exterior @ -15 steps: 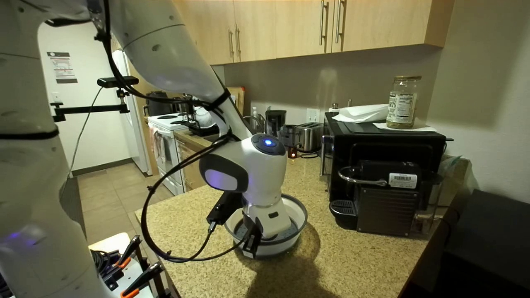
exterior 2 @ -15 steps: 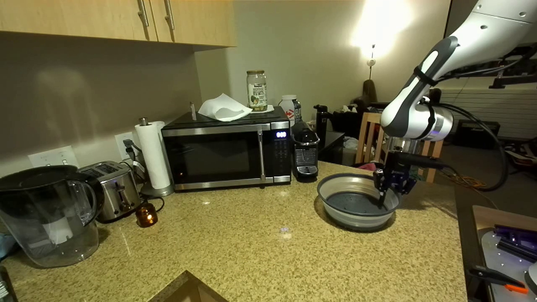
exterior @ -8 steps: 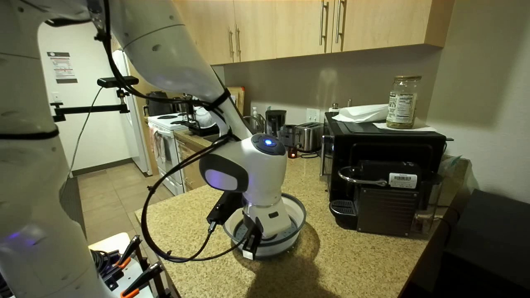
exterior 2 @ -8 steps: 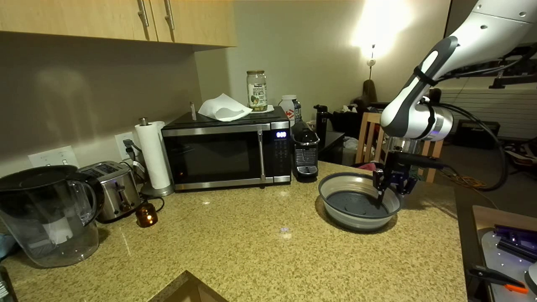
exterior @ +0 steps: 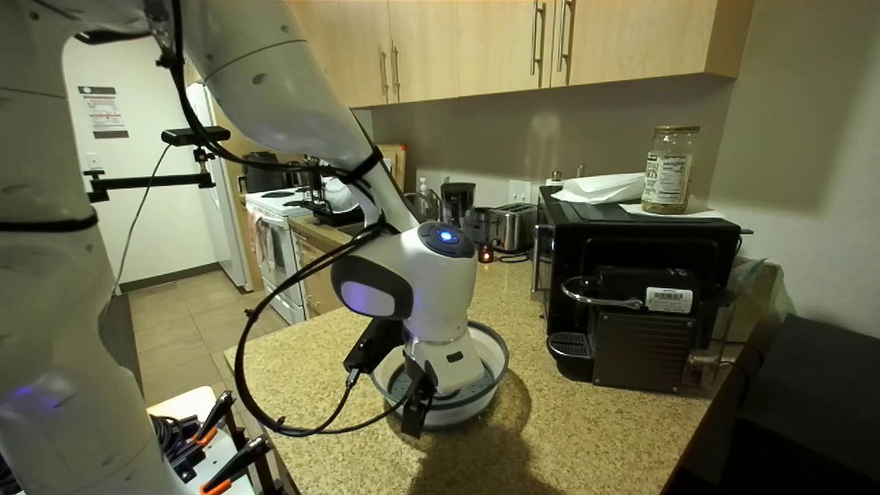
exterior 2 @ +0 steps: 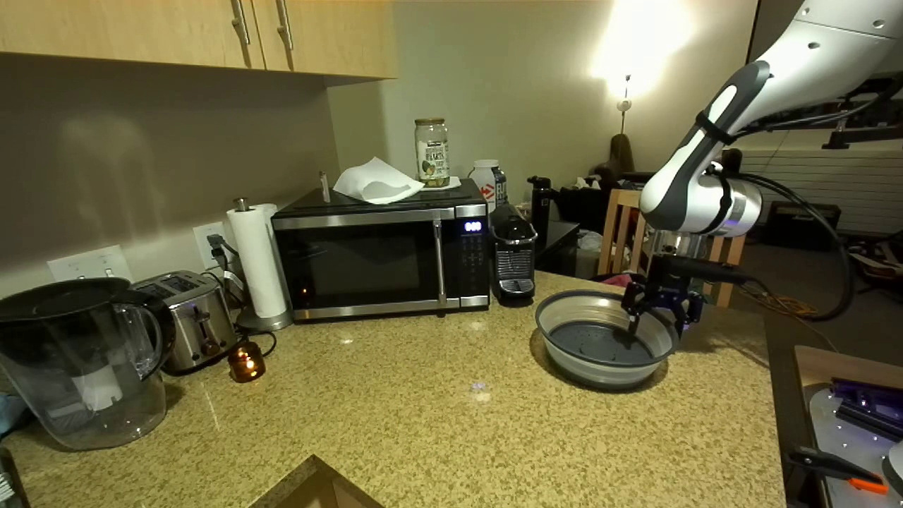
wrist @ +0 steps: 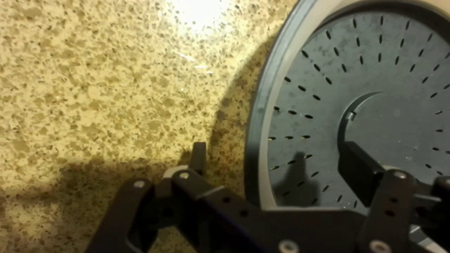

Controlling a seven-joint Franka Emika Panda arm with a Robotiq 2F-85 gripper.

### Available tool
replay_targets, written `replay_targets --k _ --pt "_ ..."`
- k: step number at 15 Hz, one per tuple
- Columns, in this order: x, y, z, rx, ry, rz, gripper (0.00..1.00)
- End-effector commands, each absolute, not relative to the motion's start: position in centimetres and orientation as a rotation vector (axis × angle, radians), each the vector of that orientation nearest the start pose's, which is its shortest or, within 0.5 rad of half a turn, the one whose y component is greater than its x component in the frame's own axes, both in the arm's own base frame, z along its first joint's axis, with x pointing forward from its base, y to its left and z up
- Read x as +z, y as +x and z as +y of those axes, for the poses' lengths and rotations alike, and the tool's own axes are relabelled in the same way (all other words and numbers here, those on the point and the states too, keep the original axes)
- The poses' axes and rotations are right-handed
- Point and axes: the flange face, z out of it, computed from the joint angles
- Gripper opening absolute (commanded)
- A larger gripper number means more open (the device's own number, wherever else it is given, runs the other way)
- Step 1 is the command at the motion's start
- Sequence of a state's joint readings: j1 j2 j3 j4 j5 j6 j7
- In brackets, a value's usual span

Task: Move the bowl

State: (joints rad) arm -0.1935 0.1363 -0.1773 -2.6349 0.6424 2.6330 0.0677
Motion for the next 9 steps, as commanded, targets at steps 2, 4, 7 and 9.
replay_targets --k 2,4,7,9 --pt "18.85 37.15 -16.48 0.121 -2.516 1.398 1.0" --pt "18.94 37.07 -16.49 0.114 -2.511 1.401 1.0" --pt "18.91 36.95 -16.59 0.113 -2.509 1.415 1.0" --pt "18.86 37.44 -16.52 0.123 -2.507 1.41 1.0"
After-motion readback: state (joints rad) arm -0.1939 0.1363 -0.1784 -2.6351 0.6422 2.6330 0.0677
